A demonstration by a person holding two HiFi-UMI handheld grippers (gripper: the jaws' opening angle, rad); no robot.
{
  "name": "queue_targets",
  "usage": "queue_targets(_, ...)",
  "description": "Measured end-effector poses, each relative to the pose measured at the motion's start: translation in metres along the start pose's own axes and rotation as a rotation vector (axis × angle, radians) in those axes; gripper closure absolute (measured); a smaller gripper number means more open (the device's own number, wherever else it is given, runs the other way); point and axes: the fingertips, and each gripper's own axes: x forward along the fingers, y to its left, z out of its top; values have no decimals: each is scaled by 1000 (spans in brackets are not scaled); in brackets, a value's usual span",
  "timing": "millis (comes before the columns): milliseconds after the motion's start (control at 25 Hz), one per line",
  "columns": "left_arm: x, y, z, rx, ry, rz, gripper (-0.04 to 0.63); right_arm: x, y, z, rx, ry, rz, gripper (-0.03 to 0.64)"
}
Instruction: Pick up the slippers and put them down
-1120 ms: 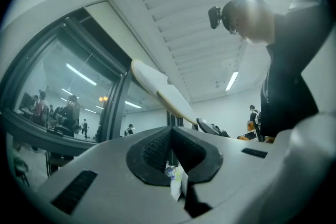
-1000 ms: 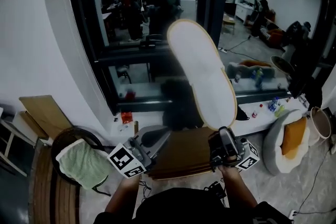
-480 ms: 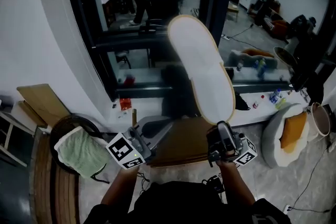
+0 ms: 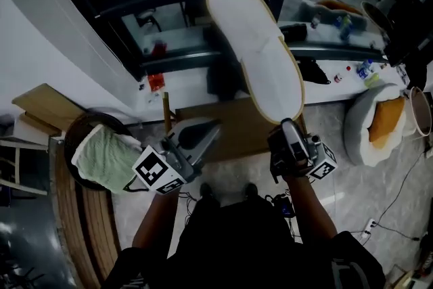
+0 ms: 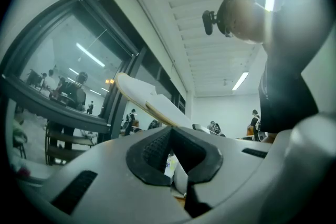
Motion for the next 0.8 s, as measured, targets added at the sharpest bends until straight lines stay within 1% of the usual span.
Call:
queue_targets(160,10,11,-43,-69,32,10,586,-20,-38,-16,58,7,-62,577)
queue_targets(320,9,19,-91,-164,93,7,586,-45,-74,-46,118,24,-159,577)
queue_targets(400,10,27,-116,-169,124,23,586,-58,-97,-58,146,20,-197,577)
queue_targets(480,12,31,-145,-173,139,26,586,-80,-123,-70,181,9,-234,577)
queue_targets(560,13,32,-179,-203,160,26,586,-106,-144,-81,206,1,-268,577)
queue_targets(680,7,24,-236,-283,213,46,586,-152,-167,-103,254,2,-349,576)
queue_targets(800,1,14,-282,-374,235,69,586,-193,-183,-124,296,10,-434,576)
